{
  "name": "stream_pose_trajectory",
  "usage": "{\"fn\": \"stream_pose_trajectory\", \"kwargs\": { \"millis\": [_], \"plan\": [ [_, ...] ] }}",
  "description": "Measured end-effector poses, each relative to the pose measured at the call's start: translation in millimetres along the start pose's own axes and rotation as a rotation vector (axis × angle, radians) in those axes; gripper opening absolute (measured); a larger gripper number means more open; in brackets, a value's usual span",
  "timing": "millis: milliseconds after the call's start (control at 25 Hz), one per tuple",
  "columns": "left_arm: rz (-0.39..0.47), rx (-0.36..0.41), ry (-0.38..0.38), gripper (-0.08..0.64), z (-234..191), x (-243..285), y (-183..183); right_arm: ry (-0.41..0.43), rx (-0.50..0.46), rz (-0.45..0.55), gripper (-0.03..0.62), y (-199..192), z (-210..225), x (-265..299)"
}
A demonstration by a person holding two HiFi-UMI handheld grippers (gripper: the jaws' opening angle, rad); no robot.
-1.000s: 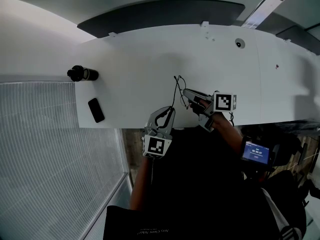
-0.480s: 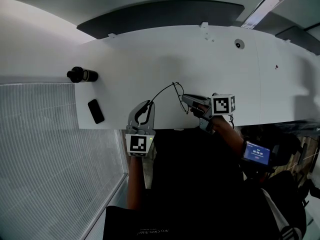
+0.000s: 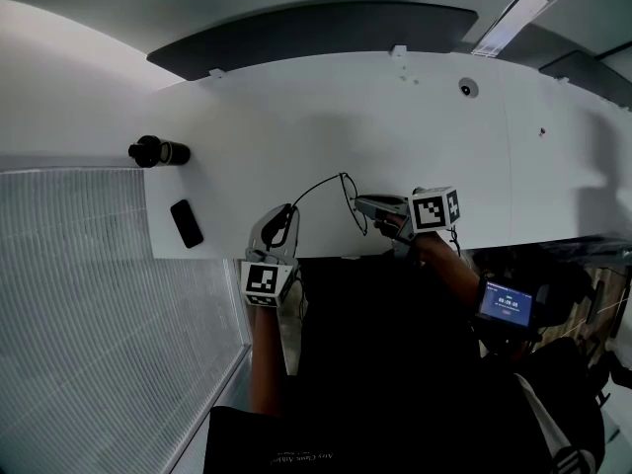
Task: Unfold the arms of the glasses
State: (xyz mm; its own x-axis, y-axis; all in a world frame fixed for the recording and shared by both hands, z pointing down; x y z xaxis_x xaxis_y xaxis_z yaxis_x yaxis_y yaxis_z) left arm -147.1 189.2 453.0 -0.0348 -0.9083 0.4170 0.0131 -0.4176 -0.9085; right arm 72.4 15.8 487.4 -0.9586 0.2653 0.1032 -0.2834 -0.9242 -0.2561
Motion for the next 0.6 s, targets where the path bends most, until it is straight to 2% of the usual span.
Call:
{"fn": "stream_pose_trajectory", "kwargs": {
  "millis": [120,320,400,480,600],
  "plan": [
    [0.008,-0.010,-0.003,0.048,0.8,-1.3,0.5,0.009,0.050,0.005,0.023,-3.4,4.0,-0.9],
    [0.020,-0.096,0.027,0.060,-11.7,-1.4,3.5,0.029,0.063,-0.023,0.023,-6.6,2.4,1.6],
    [0.017,-0.105,0.024,0.064,-14.9,-1.0,3.3,0.032,0.066,-0.025,0.023,-7.0,2.2,2.4],
    [0.005,-0.112,-0.010,0.071,-14.5,-0.3,2.0,0.024,0.070,-0.011,0.023,-6.2,3.8,1.3],
    [-0.015,-0.150,-0.092,0.156,-10.3,-0.6,0.2,0.004,0.088,0.023,0.023,-4.0,8.2,-3.0]
  ]
}}
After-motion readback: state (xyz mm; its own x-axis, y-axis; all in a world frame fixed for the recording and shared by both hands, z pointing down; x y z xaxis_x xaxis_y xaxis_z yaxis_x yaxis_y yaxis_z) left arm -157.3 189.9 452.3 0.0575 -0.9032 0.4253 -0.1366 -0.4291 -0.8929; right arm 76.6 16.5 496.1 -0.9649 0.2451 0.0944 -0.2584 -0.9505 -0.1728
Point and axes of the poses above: the fingertips, and each gripper's own axes: x forward along the fingers, z to its right, y out of its top, the point moved 10 cm from there along -x, backward along the fingers, and after that the axes turned 10 degrees about y, right-handed, at the moved point
